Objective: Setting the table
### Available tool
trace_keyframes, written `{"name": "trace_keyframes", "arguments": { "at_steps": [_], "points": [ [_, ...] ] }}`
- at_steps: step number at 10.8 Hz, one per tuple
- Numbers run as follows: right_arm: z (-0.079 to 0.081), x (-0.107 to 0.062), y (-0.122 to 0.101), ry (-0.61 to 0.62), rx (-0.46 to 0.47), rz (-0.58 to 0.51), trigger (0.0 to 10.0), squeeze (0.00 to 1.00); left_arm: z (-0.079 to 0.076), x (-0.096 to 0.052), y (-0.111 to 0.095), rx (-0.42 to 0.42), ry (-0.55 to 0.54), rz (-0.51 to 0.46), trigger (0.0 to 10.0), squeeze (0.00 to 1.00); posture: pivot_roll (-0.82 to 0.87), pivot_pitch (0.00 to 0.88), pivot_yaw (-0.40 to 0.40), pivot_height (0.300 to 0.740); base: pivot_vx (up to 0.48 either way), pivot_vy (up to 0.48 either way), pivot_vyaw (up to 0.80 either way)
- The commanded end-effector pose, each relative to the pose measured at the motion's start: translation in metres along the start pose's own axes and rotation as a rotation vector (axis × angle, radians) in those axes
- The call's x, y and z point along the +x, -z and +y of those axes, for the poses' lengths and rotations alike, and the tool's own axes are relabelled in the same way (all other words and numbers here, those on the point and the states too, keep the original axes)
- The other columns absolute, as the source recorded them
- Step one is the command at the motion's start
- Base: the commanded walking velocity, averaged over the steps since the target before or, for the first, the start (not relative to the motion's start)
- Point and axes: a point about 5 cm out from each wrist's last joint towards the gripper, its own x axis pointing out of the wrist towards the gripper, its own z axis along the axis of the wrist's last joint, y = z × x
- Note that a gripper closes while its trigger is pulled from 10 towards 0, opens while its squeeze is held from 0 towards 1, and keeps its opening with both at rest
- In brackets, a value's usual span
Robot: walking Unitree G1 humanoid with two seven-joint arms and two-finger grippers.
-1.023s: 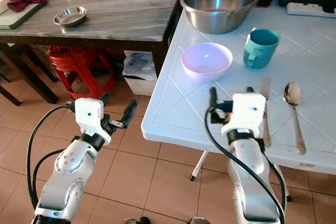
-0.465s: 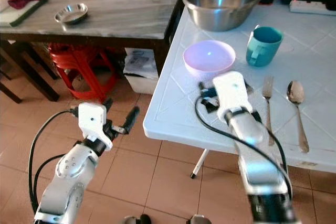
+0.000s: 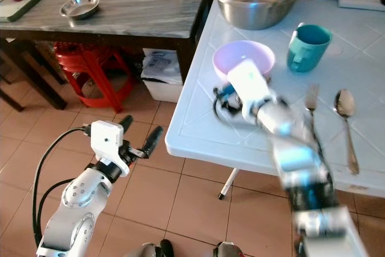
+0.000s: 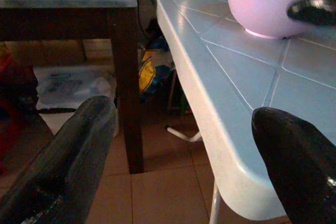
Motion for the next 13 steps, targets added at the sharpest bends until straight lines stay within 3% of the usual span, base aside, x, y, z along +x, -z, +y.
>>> {"name": "trace_keyframes", "arguments": {
  "at_steps": [1,6,7,13],
  "points": [
    [0.003,0.004,-0.002,-0.041,-0.042,0.002,10.0,0.00,0.002,-0.003,-0.001,0.006,-0.001,0.007,10.0,0.00,-0.12,0.205,0.114,0.740,0.000,0.000,0.00],
    [-0.018,0.017,0.003,-0.116,-0.149,0.109,10.0,0.00,-0.001,-0.002,0.003,-0.016,0.025,0.037,10.0,0.00,-0.13,0.203,0.120,0.740,0.000,0.000,0.00],
    [-0.019,0.019,0.003,-0.131,-0.192,0.122,0.0,0.00,-0.007,-0.002,-0.001,-0.052,0.095,0.016,10.0,0.00,-0.13,0.201,0.115,0.740,0.000,0.000,0.00],
    [-0.020,0.022,0.012,-0.154,-0.254,0.143,0.0,0.00,-0.010,-0.004,-0.001,-0.052,0.180,0.011,10.0,0.00,-0.12,0.188,0.112,0.740,0.000,0.000,0.00]
  ]
}}
